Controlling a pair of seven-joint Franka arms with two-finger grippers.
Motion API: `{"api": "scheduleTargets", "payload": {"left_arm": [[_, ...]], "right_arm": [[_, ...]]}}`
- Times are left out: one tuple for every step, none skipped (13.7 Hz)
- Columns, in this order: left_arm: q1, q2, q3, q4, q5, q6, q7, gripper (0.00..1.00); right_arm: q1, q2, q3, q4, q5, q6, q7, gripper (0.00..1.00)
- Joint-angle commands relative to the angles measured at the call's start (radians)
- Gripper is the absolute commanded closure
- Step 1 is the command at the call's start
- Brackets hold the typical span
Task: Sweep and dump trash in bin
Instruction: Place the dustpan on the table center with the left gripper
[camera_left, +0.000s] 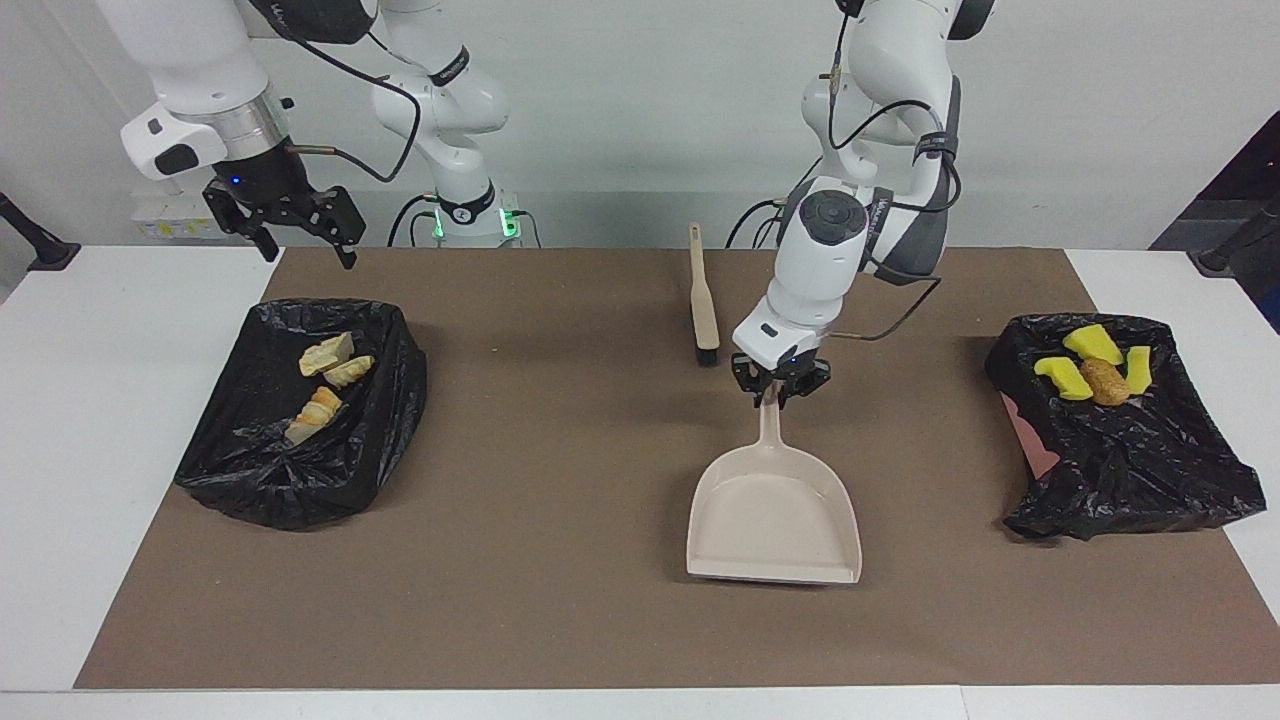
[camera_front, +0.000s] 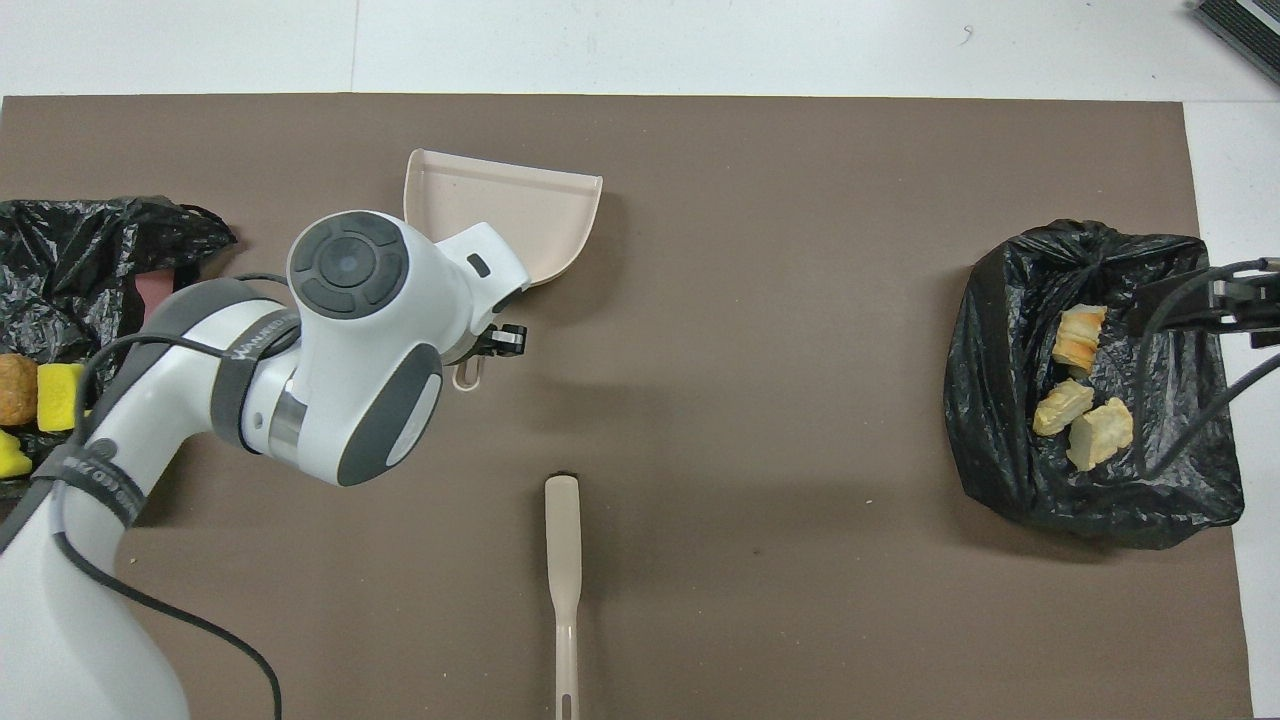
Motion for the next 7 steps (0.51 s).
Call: {"api": "scheduleTargets", "payload": {"left_arm": [[-0.075, 0.040, 0.020, 0.028, -0.030, 0.035, -0.067, 1.00], [-0.081, 0.054, 0.020, 0.025, -0.030, 0.038, -0.078, 1.00], [-0.107, 0.075, 0.020, 0.023, -0.031, 0.064, -0.127, 1.00], [-0.121, 0.106, 0.020, 0.023, -0.030, 0.110, -0.200, 1.00], [-0.121, 0.117, 0.020, 0.023, -0.030, 0.123, -0.224, 1.00], [-0.123, 0.117, 0.021, 0.028, -0.027, 0.109, -0.224, 1.00], [-0.123, 0.117, 0.020, 0.032, -0.024, 0.107, -0.223, 0.93]], "right_arm": [[-0.010, -0.013, 0.007, -0.016, 0.015, -0.003, 0.007, 0.00], [-0.010, -0.013, 0.007, -0.016, 0.015, -0.003, 0.007, 0.00], [-0.010, -0.013, 0.007, -0.016, 0.015, -0.003, 0.007, 0.00], [-0.010, -0.013, 0.007, -0.016, 0.015, -0.003, 0.007, 0.00], [-0.010, -0.013, 0.007, -0.016, 0.015, -0.003, 0.007, 0.00], [-0.010, -0.013, 0.007, -0.016, 0.015, -0.003, 0.007, 0.00], [-0.010, -0.013, 0.007, -0.016, 0.015, -0.003, 0.007, 0.00]]}}
